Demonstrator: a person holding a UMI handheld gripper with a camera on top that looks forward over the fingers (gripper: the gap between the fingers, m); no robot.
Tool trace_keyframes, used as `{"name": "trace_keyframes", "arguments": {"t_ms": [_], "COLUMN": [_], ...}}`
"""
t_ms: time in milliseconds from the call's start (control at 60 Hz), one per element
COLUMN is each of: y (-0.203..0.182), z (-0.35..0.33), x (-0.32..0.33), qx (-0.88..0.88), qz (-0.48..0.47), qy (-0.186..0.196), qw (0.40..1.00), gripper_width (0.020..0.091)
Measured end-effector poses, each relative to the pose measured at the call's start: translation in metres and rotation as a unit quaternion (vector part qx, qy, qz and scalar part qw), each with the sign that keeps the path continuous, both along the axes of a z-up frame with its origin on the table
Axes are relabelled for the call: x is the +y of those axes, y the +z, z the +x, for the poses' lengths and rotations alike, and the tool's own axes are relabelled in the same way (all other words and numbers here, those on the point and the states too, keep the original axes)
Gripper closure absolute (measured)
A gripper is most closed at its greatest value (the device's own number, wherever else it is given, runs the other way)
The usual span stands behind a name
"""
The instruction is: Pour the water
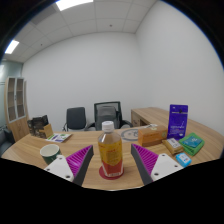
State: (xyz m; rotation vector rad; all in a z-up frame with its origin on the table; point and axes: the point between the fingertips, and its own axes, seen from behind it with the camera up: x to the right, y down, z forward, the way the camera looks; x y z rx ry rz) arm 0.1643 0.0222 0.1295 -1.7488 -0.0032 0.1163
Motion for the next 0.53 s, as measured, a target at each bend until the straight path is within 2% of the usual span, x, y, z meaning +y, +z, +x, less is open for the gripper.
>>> {"name": "trace_keyframes", "arguments": {"t_ms": [217,383,533], "y": [0.037,0.031,0.020], "z": [-0.039,-0.085,-0.101], "x": [-0.135,-0.236,-0.285], "qx": [-0.008,0.008,0.020], "qz": [0.020,0.021,0.020], "qy": [0.034,0.074,0.084], "qw": [0.999,0.997,0.996], "gripper_width": [0.0265,0.0267,0.0259]}}
